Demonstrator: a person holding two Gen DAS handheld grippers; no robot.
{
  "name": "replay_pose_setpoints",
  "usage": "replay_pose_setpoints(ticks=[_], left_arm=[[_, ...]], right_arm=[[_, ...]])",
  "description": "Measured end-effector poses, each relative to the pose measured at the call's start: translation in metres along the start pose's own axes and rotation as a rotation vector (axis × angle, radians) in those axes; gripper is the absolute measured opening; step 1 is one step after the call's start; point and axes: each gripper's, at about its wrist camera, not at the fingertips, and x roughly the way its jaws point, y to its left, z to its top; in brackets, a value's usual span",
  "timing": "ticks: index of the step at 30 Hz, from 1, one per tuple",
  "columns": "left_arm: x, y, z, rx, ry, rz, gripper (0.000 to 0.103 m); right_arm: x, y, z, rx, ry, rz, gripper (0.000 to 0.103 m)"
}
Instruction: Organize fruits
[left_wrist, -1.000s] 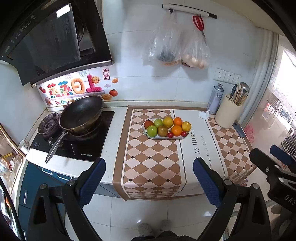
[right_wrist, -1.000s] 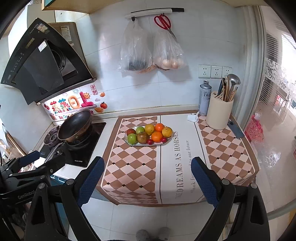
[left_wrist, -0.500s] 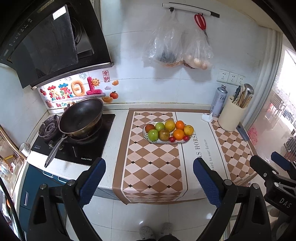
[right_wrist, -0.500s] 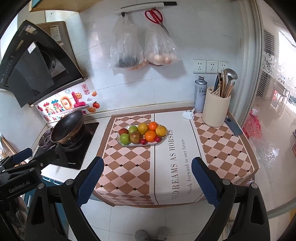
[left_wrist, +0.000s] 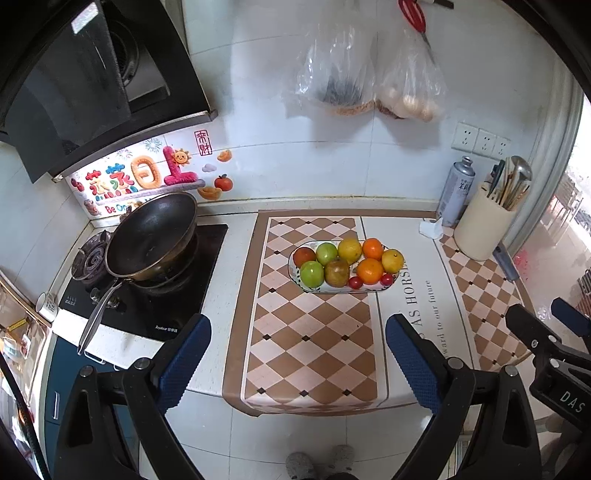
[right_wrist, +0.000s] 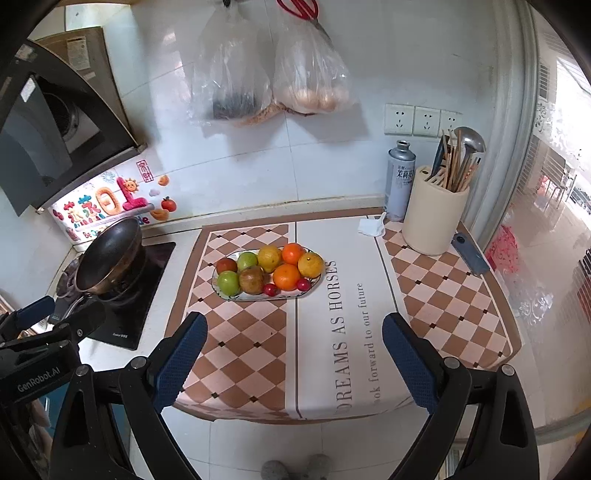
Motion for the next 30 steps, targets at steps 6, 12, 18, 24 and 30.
replay_pose_setpoints(ticks=[6, 12, 18, 24, 30], left_arm=[[0.032, 0.000, 0.009, -0.006, 0.038, 0.000, 0.097], [0.050, 0.000, 0.012, -0.011, 0.062, 0.006, 0.097], [0.061, 0.003, 0.014, -0.024, 0.071, 0.012, 0.097], [0.064, 0.005, 0.015, -0.029, 0.073, 0.011, 0.097], [0.065, 0.005, 0.017, -0.029, 0.070, 0.006, 0.097]], right_arm=[[0.035, 0.002, 0.010, 0.001, 0.042, -0.009, 0.098], [0.060, 0.004, 0.012, -0.001, 0.079, -0.019, 0.098], [0.066, 0.006, 0.017, -0.005, 0.079, -0.030, 0.098], [0.066, 0.006, 0.019, -0.007, 0.076, -0.040, 0.098], [0.067, 0.006, 0.021, -0.010, 0.080, -0.038, 0.098]])
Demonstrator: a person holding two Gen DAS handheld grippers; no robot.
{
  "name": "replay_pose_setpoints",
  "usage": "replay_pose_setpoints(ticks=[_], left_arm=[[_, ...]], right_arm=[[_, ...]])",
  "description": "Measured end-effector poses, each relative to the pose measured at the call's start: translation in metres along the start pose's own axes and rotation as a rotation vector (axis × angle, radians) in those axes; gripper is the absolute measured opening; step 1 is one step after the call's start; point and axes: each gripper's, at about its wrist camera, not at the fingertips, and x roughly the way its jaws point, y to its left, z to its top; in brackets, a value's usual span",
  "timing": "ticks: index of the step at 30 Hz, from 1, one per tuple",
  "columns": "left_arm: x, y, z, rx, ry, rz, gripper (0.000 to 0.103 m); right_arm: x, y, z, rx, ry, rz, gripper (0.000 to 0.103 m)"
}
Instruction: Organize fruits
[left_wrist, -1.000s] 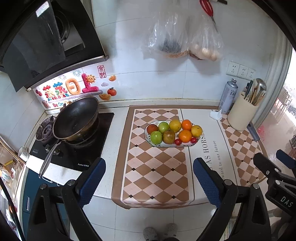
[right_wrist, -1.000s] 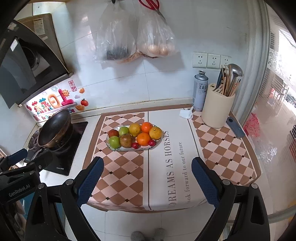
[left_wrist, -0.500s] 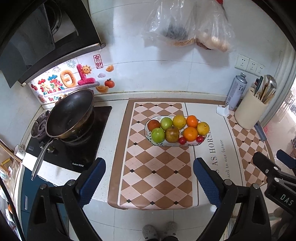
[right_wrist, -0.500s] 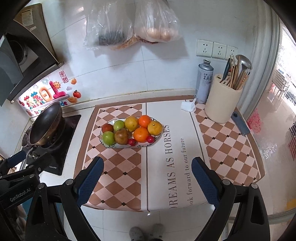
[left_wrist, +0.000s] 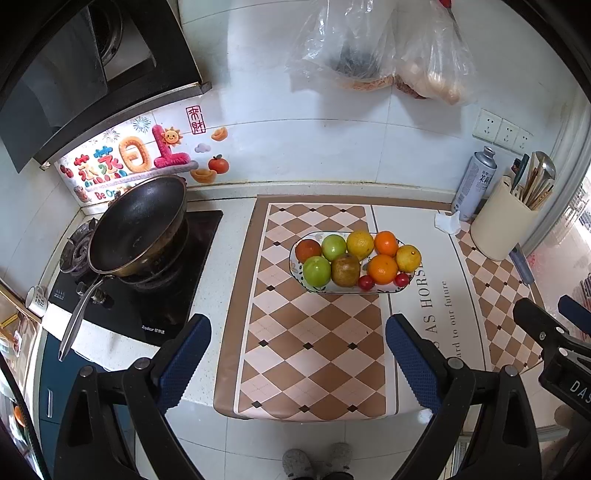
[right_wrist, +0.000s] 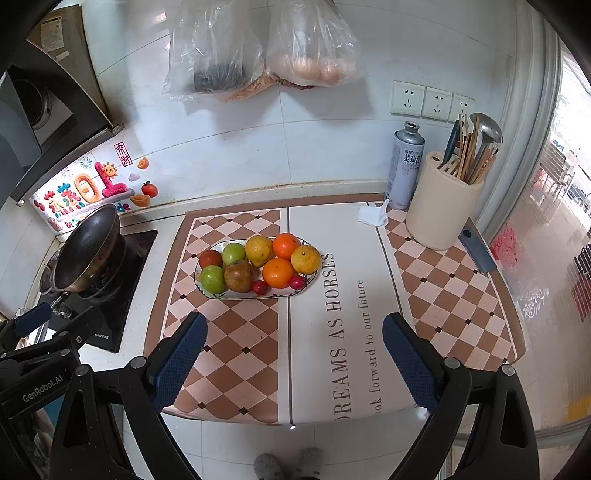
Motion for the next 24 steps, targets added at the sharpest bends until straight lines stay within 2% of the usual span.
replay_pose_setpoints(ticks=[24], left_arm=[[-0.012, -0.002, -0.002, 0.004, -0.020, 0.004, 0.097]], right_arm=[[-0.007, 0.006, -0.006, -0.011, 0.002, 0.012, 0.098]])
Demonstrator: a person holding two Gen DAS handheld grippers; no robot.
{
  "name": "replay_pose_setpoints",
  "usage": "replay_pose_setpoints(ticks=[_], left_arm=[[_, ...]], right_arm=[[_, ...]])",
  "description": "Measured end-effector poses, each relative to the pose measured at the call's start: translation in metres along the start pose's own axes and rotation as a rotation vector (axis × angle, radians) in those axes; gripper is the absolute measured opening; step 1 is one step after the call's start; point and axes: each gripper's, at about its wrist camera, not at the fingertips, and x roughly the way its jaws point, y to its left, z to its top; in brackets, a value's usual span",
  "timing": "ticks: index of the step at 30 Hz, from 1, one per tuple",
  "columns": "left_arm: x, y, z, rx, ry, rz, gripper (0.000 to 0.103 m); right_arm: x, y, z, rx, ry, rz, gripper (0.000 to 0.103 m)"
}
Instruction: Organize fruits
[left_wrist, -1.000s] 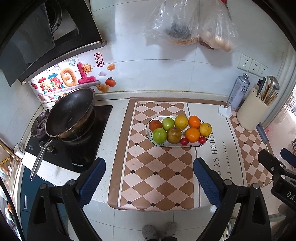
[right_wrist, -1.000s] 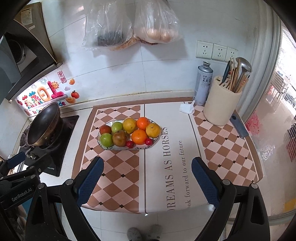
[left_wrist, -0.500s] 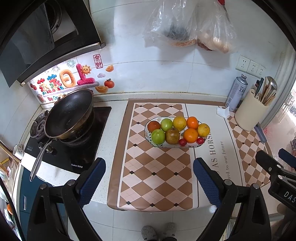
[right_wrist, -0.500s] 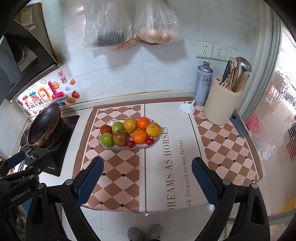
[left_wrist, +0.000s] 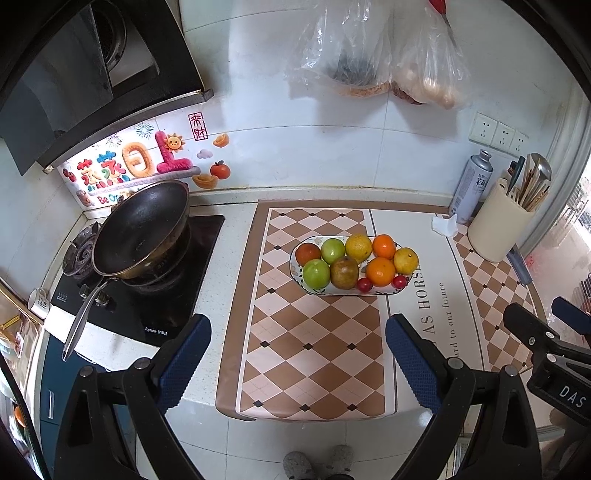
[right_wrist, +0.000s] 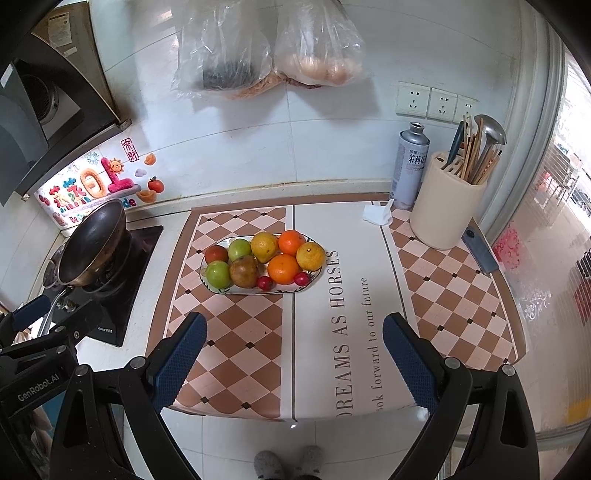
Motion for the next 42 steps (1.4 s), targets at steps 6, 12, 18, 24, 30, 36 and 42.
replay_pose_setpoints(ticks=[6, 12, 18, 24, 30, 36, 42], left_arm=[[-0.0010, 0.0005, 0.0004, 0.000, -0.003, 0.000, 0.097], [-0.0042, 0.0002, 0.0013, 0.007, -0.003, 0.001, 0.097], [-0.0047, -0.0002, 0.0009, 0.005, -0.004, 0.001, 0.097], [-0.0049, -0.0004, 0.0006, 0.006, -0.004, 0.003, 0.097], [-0.0062, -0.0004, 0.0019, 0.011, -0.005, 0.004, 0.097], [-0.0066, 0.0001, 0.0020, 0.014, -0.006, 0.003, 0.097], [-0.0068, 0.0003, 0.0017, 0.013, -0.007, 0.002, 0.097]], right_arm=[[-0.0018, 0.0023, -0.0005, -0.006, -0.001, 0.000, 0.098], [-0.0017, 0.0029, 0.0005, -0.023, 0.006, -0.003, 0.098], [-0.0015, 0.0027, 0.0010, -0.023, 0.005, -0.001, 0.098], [-0.0014, 0.0025, 0.0011, -0.023, 0.006, -0.001, 0.098], [-0.0018, 0.0023, 0.0011, -0.024, 0.004, -0.002, 0.098], [-0.0023, 0.0015, 0.0011, -0.022, 0.005, -0.001, 0.098], [-0.0036, 0.0014, 0.0015, -0.026, 0.001, 0.002, 0.098]])
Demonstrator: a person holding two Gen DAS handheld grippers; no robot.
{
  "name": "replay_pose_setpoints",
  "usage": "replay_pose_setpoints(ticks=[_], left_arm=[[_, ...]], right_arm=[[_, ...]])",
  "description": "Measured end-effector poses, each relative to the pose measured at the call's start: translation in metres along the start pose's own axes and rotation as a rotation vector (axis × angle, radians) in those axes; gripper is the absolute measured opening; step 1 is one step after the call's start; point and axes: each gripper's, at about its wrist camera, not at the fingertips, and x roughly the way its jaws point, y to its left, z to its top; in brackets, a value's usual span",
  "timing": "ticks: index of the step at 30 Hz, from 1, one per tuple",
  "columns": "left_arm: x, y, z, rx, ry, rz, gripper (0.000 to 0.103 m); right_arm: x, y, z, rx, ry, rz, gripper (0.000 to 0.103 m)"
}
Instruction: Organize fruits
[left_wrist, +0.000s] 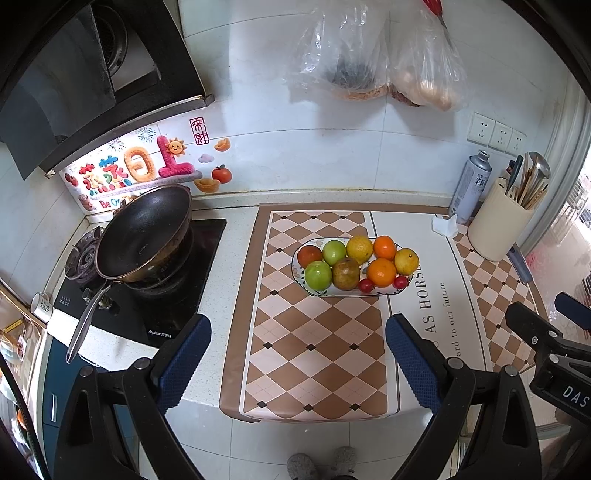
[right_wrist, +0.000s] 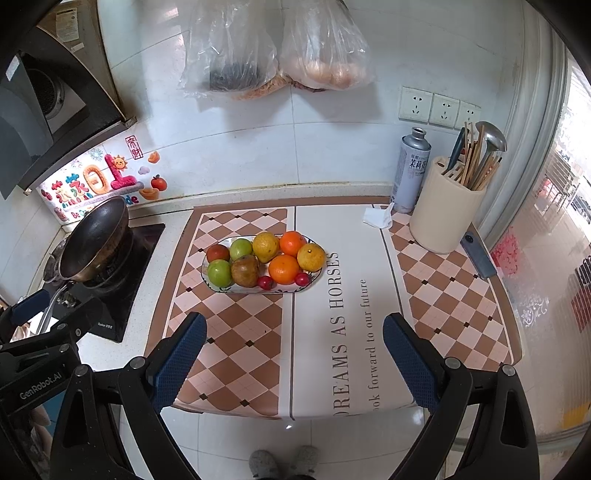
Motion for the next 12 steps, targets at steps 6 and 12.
replay_pose_setpoints(ticks=[6, 12], left_arm=[[0.0002, -0.0001, -0.0004, 0.002, 0.001, 0.001, 0.097], [-0.0026, 0.0010, -0.0016, 0.011, -0.012, 0.003, 0.097]], right_arm=[[-0.0044, 0.0017, -0.0002, 0.001, 0.001, -0.002, 0.098], [-0.0056, 0.0022, -0.0008, 0.003, -0.002, -0.001, 0.098]])
